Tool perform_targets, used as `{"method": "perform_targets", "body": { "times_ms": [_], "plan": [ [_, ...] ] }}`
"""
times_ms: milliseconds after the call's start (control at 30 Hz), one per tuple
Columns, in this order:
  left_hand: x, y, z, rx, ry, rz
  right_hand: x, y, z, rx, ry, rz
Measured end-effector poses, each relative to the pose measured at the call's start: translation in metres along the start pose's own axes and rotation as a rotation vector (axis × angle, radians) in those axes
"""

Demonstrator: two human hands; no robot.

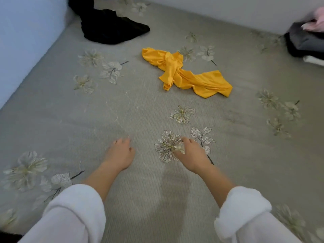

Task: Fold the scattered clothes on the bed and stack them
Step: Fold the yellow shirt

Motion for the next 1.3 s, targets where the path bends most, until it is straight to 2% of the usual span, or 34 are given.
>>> {"method": "perform_targets", "body": {
  "times_ms": [200, 367, 500, 600, 733, 867, 933, 1000, 1100, 1300],
  "plan": [
    [0.016, -0.119, -0.009, 0.115, -0.053, -0.185, 0.021, -0.092, -0.026, 0.079, 0.073, -0.060],
    [0.013, -0.210, -0.011, 0.167, -0.112, -0.291, 0.031, -0.161, -0.025, 0.026, 0.132, -0.190],
    [0.015, -0.229, -0.006, 0.195, -0.015, -0.403, 0.023, -0.212, -0.018, -0.068, 0.089, -0.257],
    [0.015, -0.228, -0.003, 0.206, 0.007, -0.420, 0.000, -0.257, -0.015, -0.094, 0.041, -0.370],
    [0.015, -0.231, -0.005, 0.206, 0.004, -0.436, -0.048, -0.317, -0.019, 0.045, -0.160, -0.556],
    [0.016, -0.233, -0.003, 0.203, -0.009, -0.446, -0.082, -0.356, -0.028, 0.255, -0.347, -0.645],
    [0.016, -0.232, -0.003, 0.204, -0.029, -0.467, -0.091, -0.366, -0.032, 0.377, -0.364, -0.659],
    [0.016, -0.233, -0.003, 0.206, -0.035, -0.478, -0.097, -0.370, -0.030, 0.440, -0.246, -0.678],
    [0.016, -0.233, -0.003, 0.211, -0.031, -0.486, -0.089, -0.367, -0.017, 0.310, 0.016, -0.711],
    [0.017, -0.230, -0.003, 0.229, 0.010, -0.489, -0.018, -0.304, 0.010, -0.111, -0.025, -0.628]
  ]
}}
Point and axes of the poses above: each hand's wrist, its own y-axis away from the middle knuckle, its own x-axis out of the palm, z = x × y, the point moved 7 cm from there along -y, towards the middle knuckle, and after that the axes turned 8 degrees about z, right-handed, at the moved point
